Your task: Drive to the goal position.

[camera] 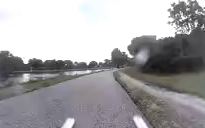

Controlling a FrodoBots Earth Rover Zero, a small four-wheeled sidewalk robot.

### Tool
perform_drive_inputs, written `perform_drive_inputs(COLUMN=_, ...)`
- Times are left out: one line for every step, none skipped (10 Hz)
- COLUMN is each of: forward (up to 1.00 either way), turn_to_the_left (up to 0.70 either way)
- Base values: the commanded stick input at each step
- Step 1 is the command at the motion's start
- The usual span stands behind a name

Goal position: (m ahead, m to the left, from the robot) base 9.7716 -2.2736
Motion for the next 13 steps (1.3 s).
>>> perform_drive_inputs(forward=0.85, turn_to_the_left=0.00)
perform_drive_inputs(forward=0.85, turn_to_the_left=0.00)
perform_drive_inputs(forward=0.85, turn_to_the_left=0.00)
perform_drive_inputs(forward=0.85, turn_to_the_left=0.00)
perform_drive_inputs(forward=0.85, turn_to_the_left=0.00)
perform_drive_inputs(forward=0.85, turn_to_the_left=0.00)
perform_drive_inputs(forward=0.85, turn_to_the_left=0.00)
perform_drive_inputs(forward=0.85, turn_to_the_left=0.00)
perform_drive_inputs(forward=0.85, turn_to_the_left=0.00)
perform_drive_inputs(forward=0.85, turn_to_the_left=0.00)
perform_drive_inputs(forward=0.85, turn_to_the_left=0.00)
perform_drive_inputs(forward=0.85, turn_to_the_left=0.00)
perform_drive_inputs(forward=0.85, turn_to_the_left=0.00)
